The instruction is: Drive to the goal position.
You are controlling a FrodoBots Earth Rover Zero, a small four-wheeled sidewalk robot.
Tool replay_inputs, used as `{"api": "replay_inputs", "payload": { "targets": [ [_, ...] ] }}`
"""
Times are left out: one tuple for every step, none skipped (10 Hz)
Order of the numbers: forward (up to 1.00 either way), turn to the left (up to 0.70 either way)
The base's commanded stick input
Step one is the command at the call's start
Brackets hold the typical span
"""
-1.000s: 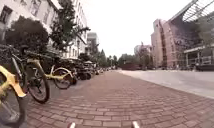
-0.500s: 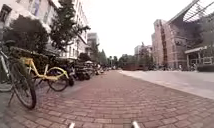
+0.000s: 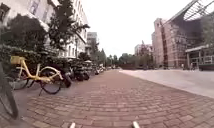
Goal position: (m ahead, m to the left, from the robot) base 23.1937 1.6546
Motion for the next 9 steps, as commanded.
{"api": "replay_inputs", "payload": {
  "targets": [
    [0.70,0.00],
    [0.70,0.00],
    [0.70,0.00],
    [0.70,0.00],
    [0.70,0.00],
    [0.70,0.00],
    [0.70,0.00],
    [0.70,0.00],
    [0.70,0.00]
  ]
}}
